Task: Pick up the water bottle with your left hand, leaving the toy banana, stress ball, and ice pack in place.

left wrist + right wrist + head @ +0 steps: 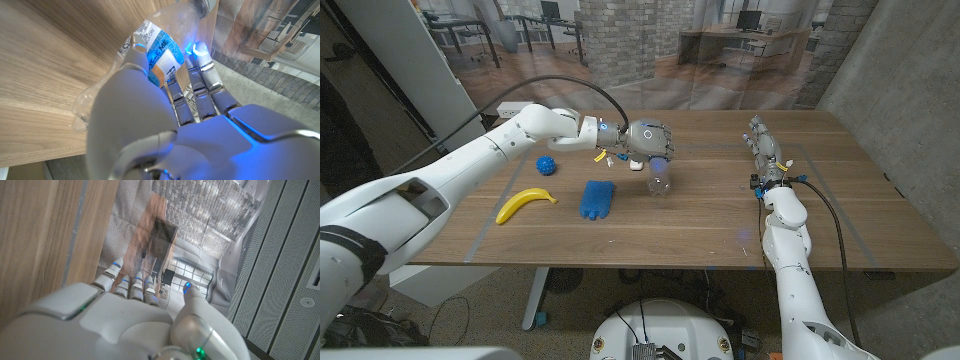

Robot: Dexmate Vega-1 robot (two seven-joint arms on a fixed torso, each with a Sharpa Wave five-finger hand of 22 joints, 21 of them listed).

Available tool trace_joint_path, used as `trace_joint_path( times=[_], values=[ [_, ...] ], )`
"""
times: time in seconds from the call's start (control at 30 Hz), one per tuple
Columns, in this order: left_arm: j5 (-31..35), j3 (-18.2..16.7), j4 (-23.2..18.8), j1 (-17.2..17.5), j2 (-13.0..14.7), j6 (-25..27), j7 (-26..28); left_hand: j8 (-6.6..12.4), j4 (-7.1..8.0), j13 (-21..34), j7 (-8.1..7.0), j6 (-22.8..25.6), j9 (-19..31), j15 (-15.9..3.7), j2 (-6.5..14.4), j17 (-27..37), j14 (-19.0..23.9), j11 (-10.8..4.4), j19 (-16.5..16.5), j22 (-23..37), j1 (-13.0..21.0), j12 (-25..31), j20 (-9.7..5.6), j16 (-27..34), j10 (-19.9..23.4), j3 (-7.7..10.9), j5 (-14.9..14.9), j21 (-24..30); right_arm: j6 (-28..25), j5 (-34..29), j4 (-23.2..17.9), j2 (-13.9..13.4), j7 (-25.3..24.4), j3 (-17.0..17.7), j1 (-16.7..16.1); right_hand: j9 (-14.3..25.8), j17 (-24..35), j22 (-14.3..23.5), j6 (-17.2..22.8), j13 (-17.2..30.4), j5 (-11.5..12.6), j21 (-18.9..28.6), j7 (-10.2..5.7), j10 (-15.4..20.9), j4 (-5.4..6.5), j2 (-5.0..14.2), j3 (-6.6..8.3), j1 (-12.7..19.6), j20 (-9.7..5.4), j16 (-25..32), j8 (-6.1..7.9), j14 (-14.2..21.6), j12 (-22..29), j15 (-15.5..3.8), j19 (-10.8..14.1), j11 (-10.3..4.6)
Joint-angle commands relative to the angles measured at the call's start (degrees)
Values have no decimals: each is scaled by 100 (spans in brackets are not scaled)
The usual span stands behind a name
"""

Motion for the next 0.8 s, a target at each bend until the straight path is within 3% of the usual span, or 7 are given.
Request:
trace_joint_path(
  times=[0.03,0.8],
  values=[
    [-65,-201,-208,171,51,236,37,11,164,589,-215,991,37,-1719,663,439,794,-477,-35,-6,664,33,-197,-32,493,183,31,69,-25,-12,-156,20,-6,-20,-97,31,19,21,67,23,31,33,-1,34,-11,-7,-21,-63,-15,25,10,6,0,56,17,14],
    [-108,-592,-668,536,176,588,162,-18,161,644,-212,1044,44,-1720,646,569,853,-563,-86,-34,694,9,-248,-76,542,190,34,330,-102,-66,-514,62,-19,-105,-325,31,16,21,68,23,34,31,3,39,-20,-5,-15,-63,-4,23,9,2,2,58,11,20]
  ],
)
